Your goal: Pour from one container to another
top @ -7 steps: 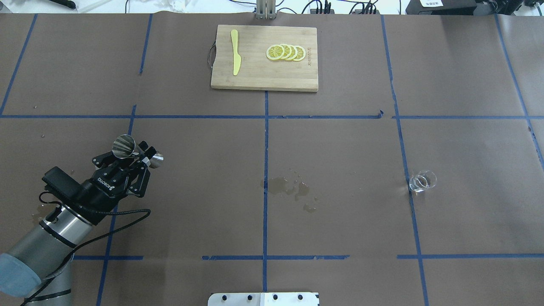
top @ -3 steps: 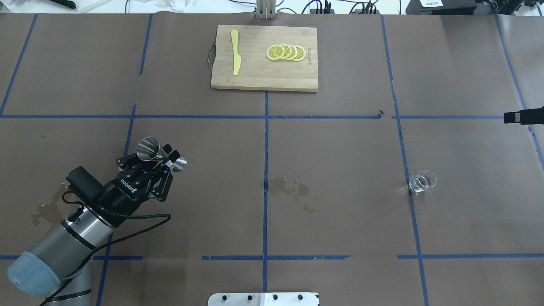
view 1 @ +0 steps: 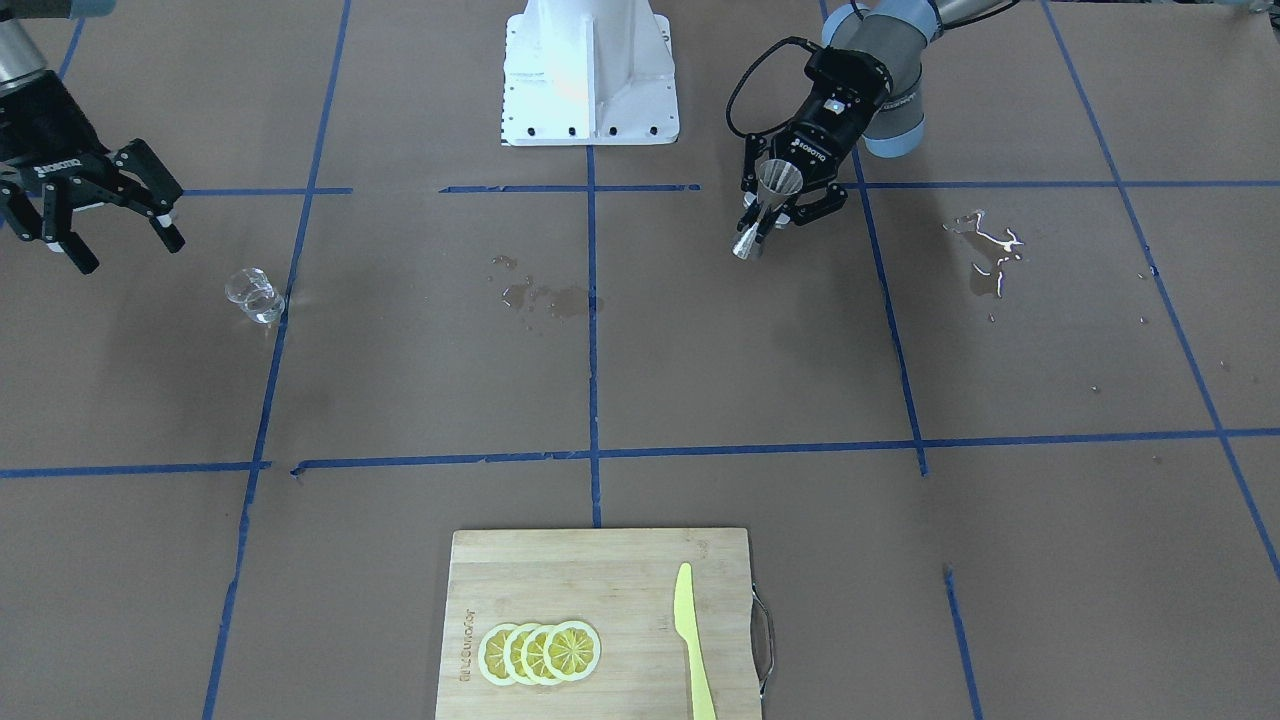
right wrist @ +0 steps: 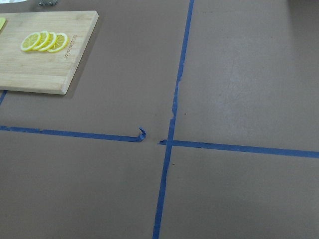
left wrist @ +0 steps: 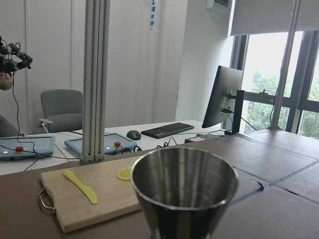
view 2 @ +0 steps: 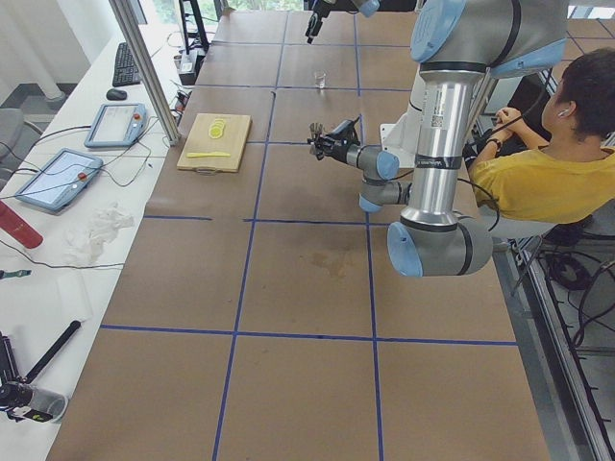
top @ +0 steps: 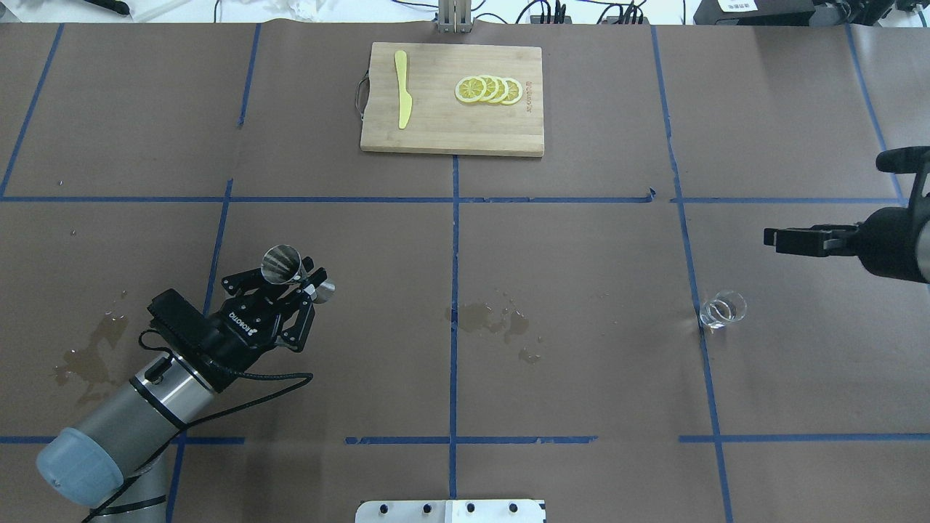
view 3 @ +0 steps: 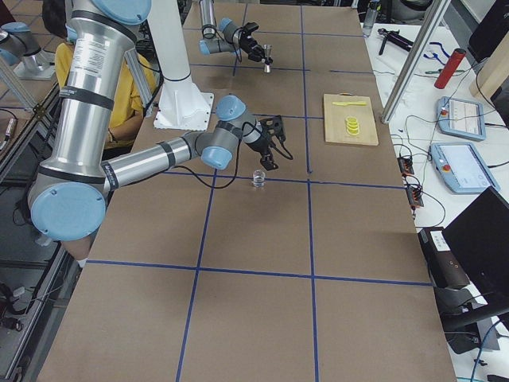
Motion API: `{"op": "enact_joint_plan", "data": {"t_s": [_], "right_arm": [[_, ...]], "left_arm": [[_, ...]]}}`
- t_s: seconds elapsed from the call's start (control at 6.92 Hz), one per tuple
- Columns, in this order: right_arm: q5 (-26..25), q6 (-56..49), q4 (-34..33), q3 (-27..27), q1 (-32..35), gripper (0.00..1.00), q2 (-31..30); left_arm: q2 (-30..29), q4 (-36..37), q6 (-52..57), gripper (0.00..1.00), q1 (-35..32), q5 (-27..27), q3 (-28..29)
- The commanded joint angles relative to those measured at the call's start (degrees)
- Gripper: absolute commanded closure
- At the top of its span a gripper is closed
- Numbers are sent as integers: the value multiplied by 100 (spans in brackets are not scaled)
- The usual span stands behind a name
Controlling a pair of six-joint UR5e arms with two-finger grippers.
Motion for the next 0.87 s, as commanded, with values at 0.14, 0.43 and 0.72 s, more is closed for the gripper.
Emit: {"op": "enact_joint_plan", "data": {"t_s": [0.14,0.43,0.72], "right_arm": [[-3652,837,-32,172,-2525,0,-451],[-6019,1757,-616,119,-3951,0,-472],[-6624,2903,-1449,-160,-4342,0,-410]], "left_arm": [[-99,806,4,100,5,-105,12],[-229,767,675,100,-30,-140,-41],[-319,784,672,100,-65,-132,-32]]}}
